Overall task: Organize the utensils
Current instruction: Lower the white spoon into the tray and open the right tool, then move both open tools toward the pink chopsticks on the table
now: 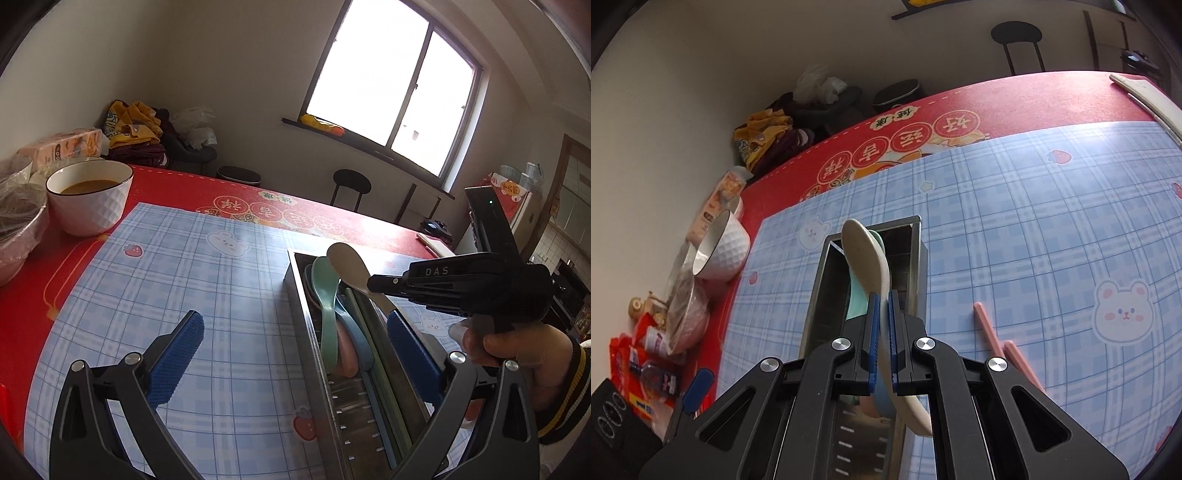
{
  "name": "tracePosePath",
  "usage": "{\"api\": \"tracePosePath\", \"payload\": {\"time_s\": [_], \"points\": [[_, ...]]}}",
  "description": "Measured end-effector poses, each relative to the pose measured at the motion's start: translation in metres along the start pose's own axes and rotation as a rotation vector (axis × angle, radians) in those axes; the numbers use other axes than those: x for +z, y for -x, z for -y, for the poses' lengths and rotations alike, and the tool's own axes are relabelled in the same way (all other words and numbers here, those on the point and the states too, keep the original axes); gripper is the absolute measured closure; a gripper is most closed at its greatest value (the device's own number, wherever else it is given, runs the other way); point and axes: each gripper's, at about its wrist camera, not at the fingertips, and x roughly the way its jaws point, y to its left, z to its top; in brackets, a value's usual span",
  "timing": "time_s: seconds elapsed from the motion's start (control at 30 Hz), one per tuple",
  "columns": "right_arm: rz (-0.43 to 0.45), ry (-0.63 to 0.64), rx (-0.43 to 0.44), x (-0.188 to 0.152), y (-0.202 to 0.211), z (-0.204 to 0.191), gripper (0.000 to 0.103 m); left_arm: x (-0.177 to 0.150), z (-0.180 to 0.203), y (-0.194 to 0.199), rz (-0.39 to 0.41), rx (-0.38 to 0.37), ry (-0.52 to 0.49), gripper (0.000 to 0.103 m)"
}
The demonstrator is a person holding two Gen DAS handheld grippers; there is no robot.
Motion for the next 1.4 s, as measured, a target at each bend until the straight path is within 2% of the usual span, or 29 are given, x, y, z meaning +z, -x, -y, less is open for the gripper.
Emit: {"api": "tracePosePath", "payload": {"time_s": [0.33,0.67,0.8,1.0,1.03,1.07,1.1,1.13,1.23,1.3,1.37,1.4], "points": [[0.001,-0.079,-0.053,-0.002,-0.011,-0.006,0.098,0.002,-0.006,0.001,0.002,0.014,0.032,0.006],[-0.055,-0.098,-0.007,-0.01,-0.022,-0.02,0.096,0.003,-0.008,0.002,0.006,0.014,0.045,0.006],[-0.022,-0.05,-0.008,-0.008,-0.013,-0.026,0.096,0.003,-0.009,0.003,0.007,0.012,0.049,0.006],[0.064,0.168,-0.052,-0.005,0.012,-0.023,0.095,0.001,-0.004,0.0,0.007,0.014,0.022,0.006],[0.074,0.201,-0.06,-0.006,0.017,-0.02,0.093,0.0,-0.002,0.0,0.007,0.014,0.016,0.006],[0.086,0.23,-0.063,-0.007,0.022,-0.016,0.079,-0.001,-0.001,-0.001,0.007,0.015,0.008,0.006],[0.1,0.252,-0.063,-0.009,0.028,-0.01,0.057,-0.001,0.001,-0.001,0.01,0.018,-0.001,0.006],[0.119,0.269,-0.061,-0.01,0.034,-0.003,0.05,-0.002,0.003,-0.001,0.014,0.02,-0.011,0.006],[0.142,0.308,-0.049,-0.015,0.053,0.019,0.049,-0.004,0.01,-0.001,0.02,0.021,-0.043,0.006],[0.158,0.32,-0.037,-0.019,0.067,0.036,0.039,-0.006,0.016,-0.001,0.027,0.02,-0.069,0.006],[0.179,0.339,-0.018,-0.023,0.082,0.052,0.036,-0.008,0.024,0.001,0.049,0.028,-0.1,0.006],[0.191,0.35,-0.019,-0.025,0.089,0.06,0.03,-0.008,0.028,0.001,0.058,0.04,-0.113,0.006]]}}
